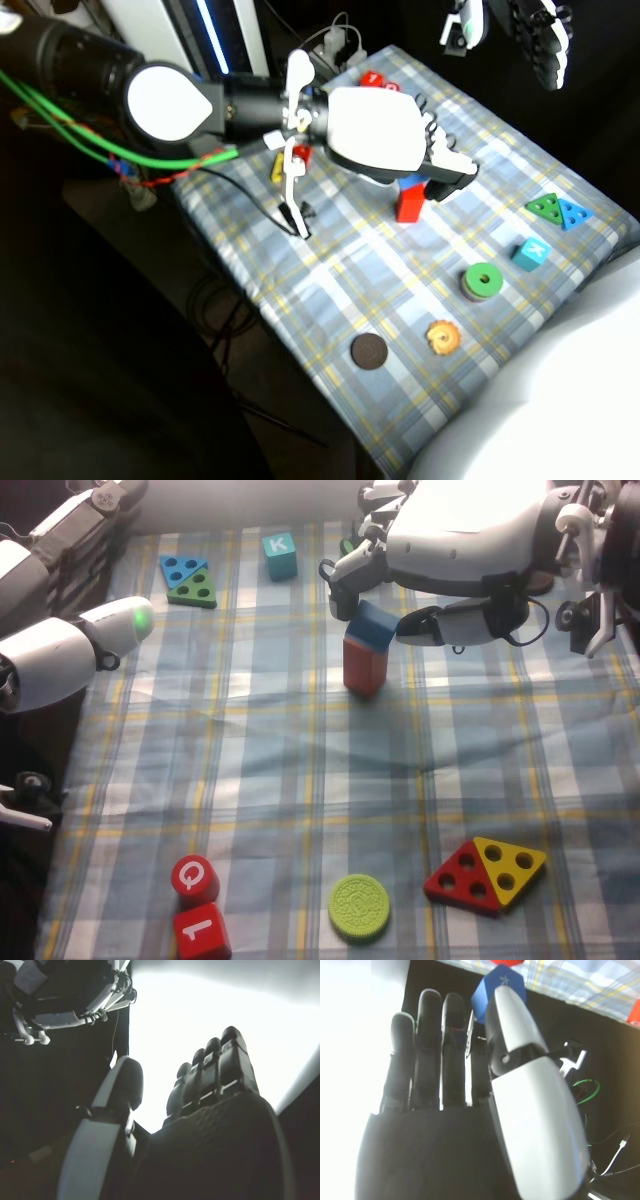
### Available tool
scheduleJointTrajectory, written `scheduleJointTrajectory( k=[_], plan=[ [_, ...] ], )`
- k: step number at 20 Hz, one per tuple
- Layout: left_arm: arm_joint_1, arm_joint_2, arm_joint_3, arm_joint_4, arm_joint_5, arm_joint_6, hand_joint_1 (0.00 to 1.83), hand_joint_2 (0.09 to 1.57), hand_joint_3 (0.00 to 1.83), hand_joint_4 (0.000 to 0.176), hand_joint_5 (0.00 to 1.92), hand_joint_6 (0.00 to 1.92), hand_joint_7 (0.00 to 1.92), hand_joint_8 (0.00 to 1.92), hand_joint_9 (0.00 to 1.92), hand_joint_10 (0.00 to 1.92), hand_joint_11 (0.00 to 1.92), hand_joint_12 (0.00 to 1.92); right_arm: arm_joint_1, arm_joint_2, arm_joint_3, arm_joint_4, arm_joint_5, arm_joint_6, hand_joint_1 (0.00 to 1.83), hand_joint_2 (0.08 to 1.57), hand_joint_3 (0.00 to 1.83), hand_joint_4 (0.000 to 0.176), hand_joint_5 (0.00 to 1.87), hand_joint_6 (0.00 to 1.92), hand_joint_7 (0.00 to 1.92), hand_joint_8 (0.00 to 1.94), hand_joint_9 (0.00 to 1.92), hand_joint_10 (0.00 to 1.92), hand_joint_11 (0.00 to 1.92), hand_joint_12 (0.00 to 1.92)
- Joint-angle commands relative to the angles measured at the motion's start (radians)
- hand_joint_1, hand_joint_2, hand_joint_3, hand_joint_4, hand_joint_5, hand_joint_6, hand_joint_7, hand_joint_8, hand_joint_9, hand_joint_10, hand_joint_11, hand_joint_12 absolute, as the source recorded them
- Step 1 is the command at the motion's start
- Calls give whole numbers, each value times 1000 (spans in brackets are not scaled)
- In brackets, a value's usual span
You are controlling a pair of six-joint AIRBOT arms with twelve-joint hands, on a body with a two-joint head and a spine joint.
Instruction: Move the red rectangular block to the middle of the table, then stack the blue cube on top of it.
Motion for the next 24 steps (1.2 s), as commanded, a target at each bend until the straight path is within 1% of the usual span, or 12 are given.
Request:
scheduleJointTrajectory(
  k=[1,4,5,8,10,13,14,15,16,19,22,24],
  plan=[
    [-4,-2,0,5,-128,-10,872,1465,2,31,23,0,0,0,0,0,0,0,7,-5,5,25,89,-1,1145,1243,0,11,767,1252,737,1433,517,1203,202,1749],
    [-3,-2,0,5,-128,-10,856,1468,2,52,14,1,0,0,0,0,0,0,-1,-16,14,32,89,-1,1152,1231,0,12,788,1219,758,1406,544,1199,249,1701],
    [-3,-2,0,5,-129,-10,857,1466,1,44,20,3,0,0,0,0,0,0,-2,-18,16,34,89,-1,1152,1229,0,17,785,1229,765,1385,547,1165,230,1693],
    [-3,-2,0,5,-129,-11,859,1473,4,53,13,0,0,0,0,0,0,0,-3,-22,23,36,89,-1,1138,1243,1,31,736,1324,763,1362,529,1101,115,1733],
    [-2,-2,0,5,-129,-11,857,1468,2,55,16,1,0,0,0,0,0,0,-3,-24,25,38,89,-1,1145,1250,1,0,687,1325,787,1397,542,1069,133,1722],
    [-1,-2,0,5,-131,-11,826,1474,3,46,16,0,0,0,0,0,0,0,-6,-23,26,38,86,-1,1118,1282,0,4,611,1470,747,1418,449,908,12,1664],
    [-1,-2,-1,5,-132,-11,823,1475,4,49,16,0,0,0,0,0,0,0,-7,-22,26,38,86,-1,1061,1225,0,0,545,782,644,762,432,795,2,1576],
    [0,-2,-1,5,-134,-12,847,1471,1,46,15,0,0,0,0,0,0,0,-8,-21,26,38,84,-1,1029,1209,0,0,574,422,659,379,421,688,0,1523],
    [1,-2,-1,5,-135,-13,874,1469,0,46,16,0,0,0,0,0,0,0,-9,-21,26,38,84,-1,1025,1194,0,0,587,232,651,162,399,573,0,1445],
    [2,-1,-1,4,-136,-13,860,1469,0,48,12,0,0,0,0,0,0,0,-14,-19,26,40,83,-1,967,1176,0,50,482,16,514,3,326,324,0,1283],
    [2,-1,-2,3,-136,-13,854,1470,0,60,10,0,0,0,0,0,0,0,-14,-14,23,40,82,2,917,1150,0,97,338,0,395,0,322,138,0,1115],
    [3,-1,-2,3,-136,-13,887,1469,0,54,13,0,0,0,0,0,0,0,-14,1,14,40,82,5,872,1119,0,111,113,0,137,0,115,16,0,744]
  ],
)
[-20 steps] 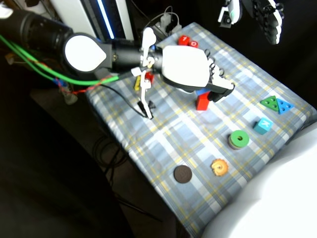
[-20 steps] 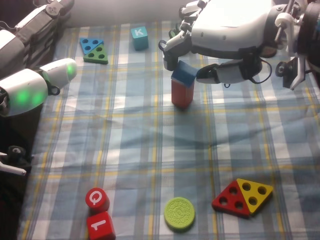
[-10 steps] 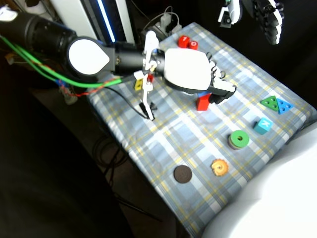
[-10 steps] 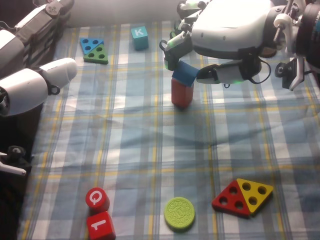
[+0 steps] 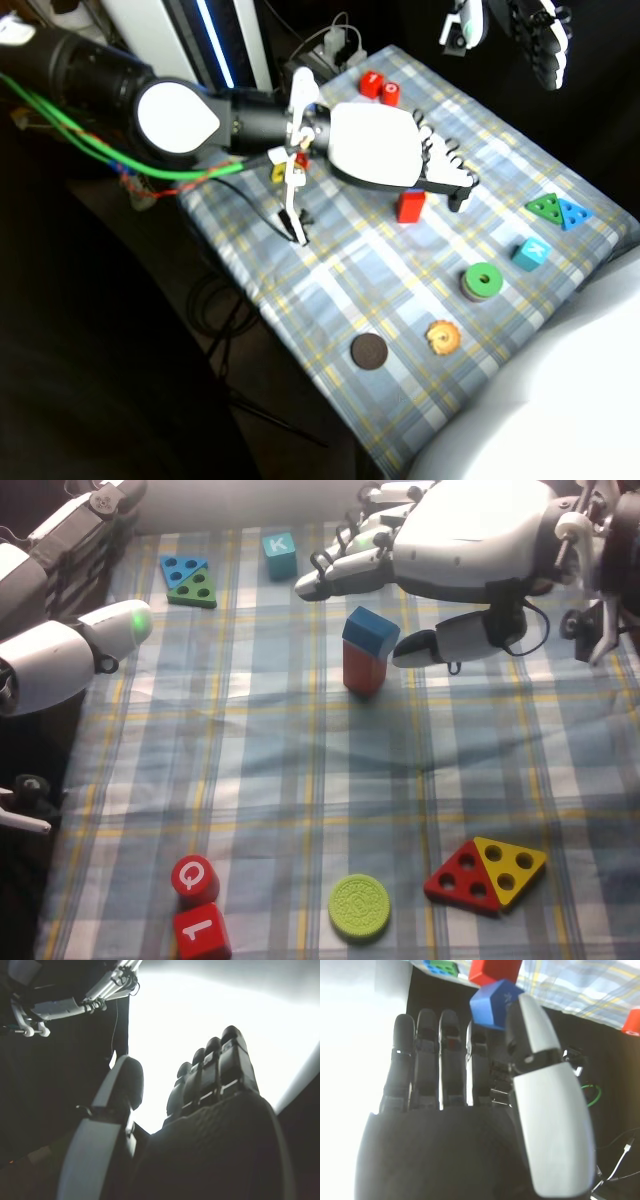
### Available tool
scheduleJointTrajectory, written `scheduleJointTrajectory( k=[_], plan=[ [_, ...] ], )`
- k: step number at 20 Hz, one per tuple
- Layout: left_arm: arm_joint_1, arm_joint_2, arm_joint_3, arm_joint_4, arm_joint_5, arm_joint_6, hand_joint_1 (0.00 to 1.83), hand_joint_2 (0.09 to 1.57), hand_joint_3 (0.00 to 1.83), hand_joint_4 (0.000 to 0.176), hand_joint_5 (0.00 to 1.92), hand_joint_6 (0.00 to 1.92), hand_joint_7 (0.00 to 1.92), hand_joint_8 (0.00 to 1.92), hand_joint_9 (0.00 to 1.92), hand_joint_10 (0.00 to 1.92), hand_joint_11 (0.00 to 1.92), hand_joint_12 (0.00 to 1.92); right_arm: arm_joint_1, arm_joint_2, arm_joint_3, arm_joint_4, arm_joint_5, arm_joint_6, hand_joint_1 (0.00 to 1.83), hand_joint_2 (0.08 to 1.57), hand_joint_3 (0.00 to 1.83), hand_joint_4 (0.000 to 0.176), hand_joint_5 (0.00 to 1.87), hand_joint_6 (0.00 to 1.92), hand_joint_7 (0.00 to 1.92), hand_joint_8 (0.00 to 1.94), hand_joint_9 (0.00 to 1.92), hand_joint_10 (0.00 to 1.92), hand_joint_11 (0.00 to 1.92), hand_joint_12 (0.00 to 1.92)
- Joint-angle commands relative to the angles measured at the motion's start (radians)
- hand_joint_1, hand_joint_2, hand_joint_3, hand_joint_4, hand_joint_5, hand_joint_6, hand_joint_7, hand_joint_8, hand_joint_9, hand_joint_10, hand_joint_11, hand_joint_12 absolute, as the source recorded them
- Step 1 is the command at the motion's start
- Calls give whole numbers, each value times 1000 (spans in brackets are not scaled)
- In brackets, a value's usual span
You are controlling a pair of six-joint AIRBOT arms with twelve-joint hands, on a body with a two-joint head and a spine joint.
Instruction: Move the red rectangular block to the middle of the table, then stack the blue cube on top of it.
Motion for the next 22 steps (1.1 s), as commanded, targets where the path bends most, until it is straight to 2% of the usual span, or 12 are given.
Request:
scheduleJointTrajectory(
  k=[1,5,6,7,9,11,12,15,16,18,21,22],
  plan=[
    [-7,-1,-1,5,-129,-10,887,1467,0,63,13,1,0,0,0,0,0,0,6,1,-9,22,89,0,856,1104,0,125,23,1,39,0,25,10,0,421],
    [0,0,-4,1,-132,-10,940,1450,0,50,23,3,0,0,0,0,0,0,7,57,-70,11,112,0,945,933,0,175,0,0,0,0,0,0,4,176],
    [0,0,-5,1,-132,-10,930,1446,0,52,24,3,0,0,0,0,0,0,7,88,-92,15,133,0,904,908,0,160,0,0,0,0,0,0,0,368],
    [1,0,-6,0,-132,-10,925,1443,0,49,25,3,0,0,0,0,0,0,7,124,-111,27,160,0,795,909,0,92,0,0,0,0,0,0,0,237],
    [3,1,-9,0,-136,-10,905,1431,0,67,14,0,0,0,0,0,0,0,7,191,-153,49,198,0,773,918,3,142,0,0,0,0,0,0,0,9],
    [9,5,-13,0,-146,-10,916,1413,0,74,13,0,0,0,0,0,0,0,7,259,-189,86,242,0,628,972,24,140,0,0,0,0,0,0,0,0],
    [12,7,-16,-1,-152,-10,915,1413,0,63,14,1,0,0,0,0,0,0,7,293,-207,115,260,-16,542,947,10,63,0,0,0,0,0,0,0,0],
    [22,14,-21,-7,-171,-10,927,1399,0,46,14,3,0,0,0,0,0,0,-10,389,-273,256,303,-160,575,953,6,101,0,0,0,0,0,0,0,0],
    [26,16,-23,-10,-183,-10,933,1397,0,49,16,4,0,0,0,0,0,0,-17,408,-282,296,322,-186,602,987,20,64,0,0,0,0,0,0,0,0],
    [31,19,-26,-16,-207,-10,909,1396,0,42,18,4,0,0,0,0,0,0,-58,431,-289,381,386,-208,627,980,12,79,0,0,0,0,0,0,0,0],
    [31,19,-29,-24,-258,-10,849,1395,0,23,0,0,0,0,0,0,0,0,-153,457,-310,563,533,-304,722,1031,23,140,0,0,0,0,0,0,0,0],
    [31,20,-30,-27,-274,-10,750,1400,0,53,0,0,0,0,0,0,0,0,-188,461,-321,624,586,-353,720,1039,25,99,0,0,0,0,0,0,0,0]
  ],
)
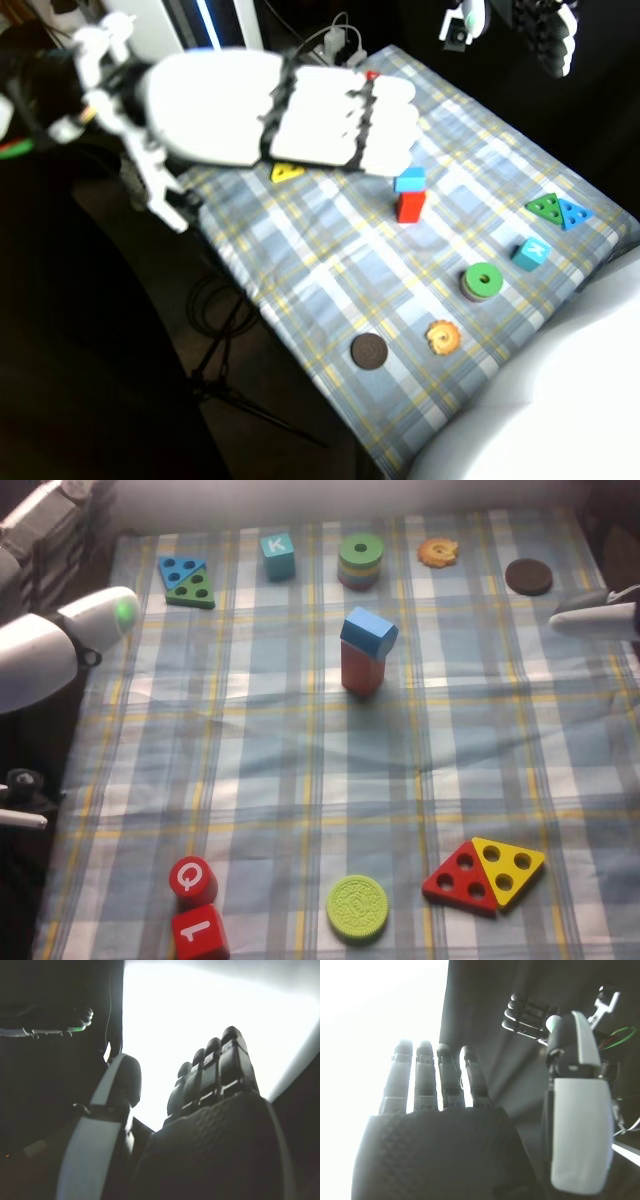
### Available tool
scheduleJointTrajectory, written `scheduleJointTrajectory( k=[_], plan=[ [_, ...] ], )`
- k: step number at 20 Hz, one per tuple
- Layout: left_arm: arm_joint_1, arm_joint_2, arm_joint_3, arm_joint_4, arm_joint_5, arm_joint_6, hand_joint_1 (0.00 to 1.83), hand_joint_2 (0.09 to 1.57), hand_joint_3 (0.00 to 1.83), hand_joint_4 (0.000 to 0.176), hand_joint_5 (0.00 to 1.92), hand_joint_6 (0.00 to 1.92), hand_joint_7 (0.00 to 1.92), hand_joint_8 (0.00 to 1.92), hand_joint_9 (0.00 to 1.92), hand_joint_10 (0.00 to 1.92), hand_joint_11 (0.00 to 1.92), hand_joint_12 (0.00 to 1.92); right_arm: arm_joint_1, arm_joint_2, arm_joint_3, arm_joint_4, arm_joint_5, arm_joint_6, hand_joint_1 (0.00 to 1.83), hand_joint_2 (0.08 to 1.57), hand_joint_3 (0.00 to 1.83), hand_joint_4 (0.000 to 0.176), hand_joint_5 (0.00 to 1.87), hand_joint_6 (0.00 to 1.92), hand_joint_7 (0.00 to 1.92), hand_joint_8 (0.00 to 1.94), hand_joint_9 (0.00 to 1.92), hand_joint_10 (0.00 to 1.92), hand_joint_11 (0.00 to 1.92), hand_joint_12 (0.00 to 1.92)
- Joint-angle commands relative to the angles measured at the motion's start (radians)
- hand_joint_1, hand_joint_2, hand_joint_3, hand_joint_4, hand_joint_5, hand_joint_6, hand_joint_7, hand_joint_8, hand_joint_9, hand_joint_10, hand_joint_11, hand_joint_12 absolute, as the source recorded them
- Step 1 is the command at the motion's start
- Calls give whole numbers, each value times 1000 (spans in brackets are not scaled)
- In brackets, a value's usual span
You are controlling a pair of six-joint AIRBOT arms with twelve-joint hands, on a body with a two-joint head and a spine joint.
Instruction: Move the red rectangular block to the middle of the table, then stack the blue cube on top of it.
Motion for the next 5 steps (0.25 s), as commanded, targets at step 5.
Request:
scheduleJointTrajectory(
  k=[5],
  plan=[
    [-5,3,-7,-24,-255,-8,492,1391,0,99,0,0,0,0,0,0,0,0,-201,-6,-25,221,501,-8,728,1185,13,75,0,0,0,0,0,0,0,0]
  ],
)
